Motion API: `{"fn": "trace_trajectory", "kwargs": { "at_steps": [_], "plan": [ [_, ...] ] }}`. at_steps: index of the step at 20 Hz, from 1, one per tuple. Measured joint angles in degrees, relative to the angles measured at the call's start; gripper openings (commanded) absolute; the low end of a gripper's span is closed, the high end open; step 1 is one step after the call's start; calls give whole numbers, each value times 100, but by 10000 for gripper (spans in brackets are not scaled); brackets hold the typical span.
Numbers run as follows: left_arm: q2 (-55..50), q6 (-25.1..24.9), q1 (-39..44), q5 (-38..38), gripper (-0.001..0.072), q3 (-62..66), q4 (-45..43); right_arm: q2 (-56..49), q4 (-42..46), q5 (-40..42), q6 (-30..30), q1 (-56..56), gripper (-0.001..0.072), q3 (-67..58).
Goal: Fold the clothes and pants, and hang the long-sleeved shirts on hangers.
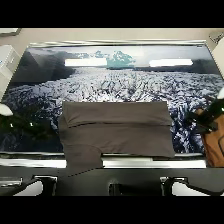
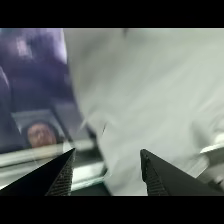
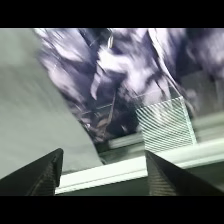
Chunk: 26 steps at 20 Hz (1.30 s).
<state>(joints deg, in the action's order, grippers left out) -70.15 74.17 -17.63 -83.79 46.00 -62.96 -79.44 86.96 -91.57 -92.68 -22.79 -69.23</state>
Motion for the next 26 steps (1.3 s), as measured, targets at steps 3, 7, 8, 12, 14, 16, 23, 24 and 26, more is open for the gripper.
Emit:
{"fn": "trace_trajectory", "kwargs": {
  "at_steps": [3,7,8,12,14,16,23,24,26],
  "plan": [
    [389,-380,-44,306,443,-1060,76,275,-68,103,85,-190,561,398],
    [553,-758,11,527,442,-1840,367,393,-157,142,146,-273,561,575],
    [566,-809,79,610,431,-1937,444,407,-160,144,151,-282,560,592],
    [577,-815,442,857,286,-2116,640,431,-190,101,229,-299,561,625],
    [551,-767,588,951,181,-2151,649,433,-98,28,273,-302,561,629],
    [527,-726,710,960,177,-2170,686,435,221,-9,269,-310,562,660],
    [481,-728,920,1075,27,-2273,793,450,-118,72,470,-313,573,1825],
    [481,-739,929,1073,27,-2275,802,450,-208,181,529,-313,573,1982],
    [481,-756,933,1067,27,-2277,833,450,-365,415,625,-313,573,2240]
  ]
}}
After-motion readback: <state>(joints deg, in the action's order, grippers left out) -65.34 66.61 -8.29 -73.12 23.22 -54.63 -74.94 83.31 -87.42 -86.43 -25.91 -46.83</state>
